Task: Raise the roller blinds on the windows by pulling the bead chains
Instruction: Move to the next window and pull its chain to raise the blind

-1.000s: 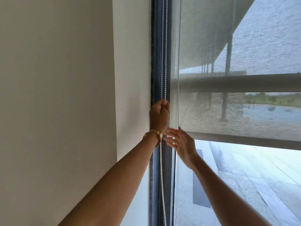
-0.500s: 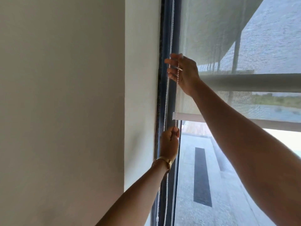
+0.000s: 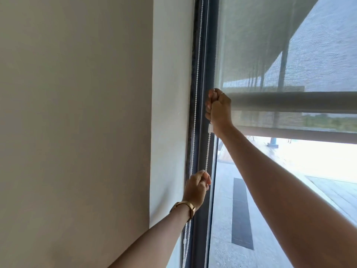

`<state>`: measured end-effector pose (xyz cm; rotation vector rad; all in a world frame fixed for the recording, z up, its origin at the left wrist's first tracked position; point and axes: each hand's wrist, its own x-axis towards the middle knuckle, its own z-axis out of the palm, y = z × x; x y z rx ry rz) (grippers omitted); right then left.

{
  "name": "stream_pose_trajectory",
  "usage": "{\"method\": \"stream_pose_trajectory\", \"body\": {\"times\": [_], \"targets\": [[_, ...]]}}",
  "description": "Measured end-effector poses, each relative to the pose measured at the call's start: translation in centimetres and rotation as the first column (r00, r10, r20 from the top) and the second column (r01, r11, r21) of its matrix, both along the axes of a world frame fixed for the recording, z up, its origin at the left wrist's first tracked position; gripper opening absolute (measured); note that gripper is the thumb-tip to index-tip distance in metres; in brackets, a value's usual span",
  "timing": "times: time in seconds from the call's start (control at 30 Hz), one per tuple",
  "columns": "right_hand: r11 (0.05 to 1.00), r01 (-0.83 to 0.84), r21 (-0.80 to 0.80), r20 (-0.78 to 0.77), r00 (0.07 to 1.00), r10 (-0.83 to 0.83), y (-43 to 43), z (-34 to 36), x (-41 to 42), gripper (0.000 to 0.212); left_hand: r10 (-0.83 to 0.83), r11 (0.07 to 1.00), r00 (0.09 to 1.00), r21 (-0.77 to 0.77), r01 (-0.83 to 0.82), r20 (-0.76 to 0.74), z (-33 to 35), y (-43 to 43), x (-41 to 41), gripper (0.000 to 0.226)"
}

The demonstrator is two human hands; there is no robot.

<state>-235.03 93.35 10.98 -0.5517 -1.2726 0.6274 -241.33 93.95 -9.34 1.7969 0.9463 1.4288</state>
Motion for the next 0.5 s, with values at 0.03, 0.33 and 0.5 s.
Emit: {"method": "stream_pose_trajectory", "body": {"times": [0.03, 0.33, 0.5], "targets": [[1.0, 0.005, -0.008, 0.006, 1.0, -0.005, -0.1, -0.5, 0.1, 0.036, -0.024, 0.999, 1.0, -0.038, 0.024, 0.021, -0.3, -0.3, -0.1, 0.031], [0.996, 0.086, 0.008, 0.044, 0.995, -0.087, 0.2, -5.3, 0.4, 0.029, -0.064, 0.987, 0.919, -0.112, 0.116, 0.389, 5.7, -0.1, 1.1, 0.066], [0.986, 0.163, -0.043, 0.081, 0.984, -0.16, 0.7, -8.7, 1.4, 0.02, -0.119, 0.99, 0.887, -0.018, 0.142, 0.446, 13.6, 0.5, 1.0, 0.065]]}}
